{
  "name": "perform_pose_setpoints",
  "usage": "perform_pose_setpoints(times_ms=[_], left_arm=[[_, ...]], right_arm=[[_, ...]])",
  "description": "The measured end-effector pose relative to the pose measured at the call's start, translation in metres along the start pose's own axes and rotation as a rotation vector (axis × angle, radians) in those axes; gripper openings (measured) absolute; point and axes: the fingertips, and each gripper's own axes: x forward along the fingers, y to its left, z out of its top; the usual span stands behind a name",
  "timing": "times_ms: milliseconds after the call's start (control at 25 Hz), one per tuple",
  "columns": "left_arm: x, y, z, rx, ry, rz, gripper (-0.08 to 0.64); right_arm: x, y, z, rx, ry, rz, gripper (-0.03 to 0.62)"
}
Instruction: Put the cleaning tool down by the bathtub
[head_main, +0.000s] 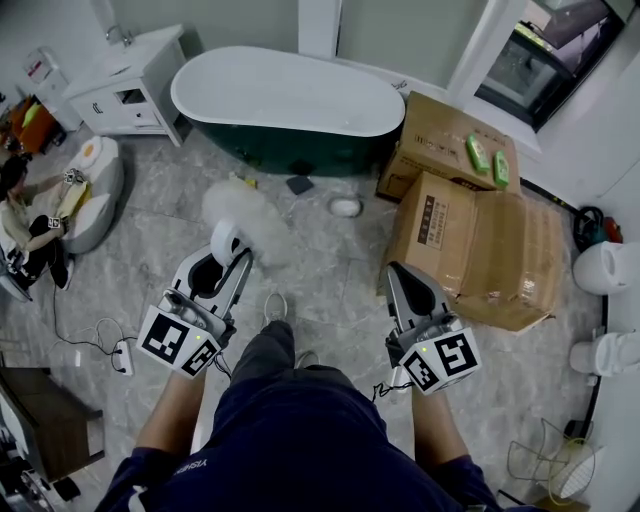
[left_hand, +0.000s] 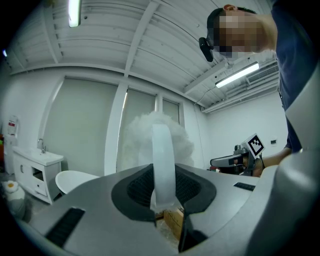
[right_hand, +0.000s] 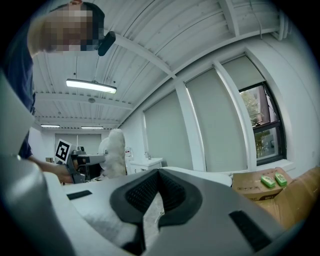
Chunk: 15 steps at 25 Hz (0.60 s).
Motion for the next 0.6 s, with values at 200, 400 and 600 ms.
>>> perform_pose_setpoints(times_ms=[200,400,600], left_arm=[[0.014,0.015,-0.002,-0.017,-0.015,0.004,0.104],[0.028,0.038,-0.007,-0.027,-0.011,0.011,0.104],[0.046,0.069,-0.012,-0.036,0.001,0.009,0.104]], right_arm=[[0.017,-0.010,0.000,-0.007,0.004,-0.001,0.003],[0.042,-0.017,-0.002,-0.007,0.012,0.003,0.003],[0.079,-0.023,-0.004,0.000,0.022,0.007,0.003]])
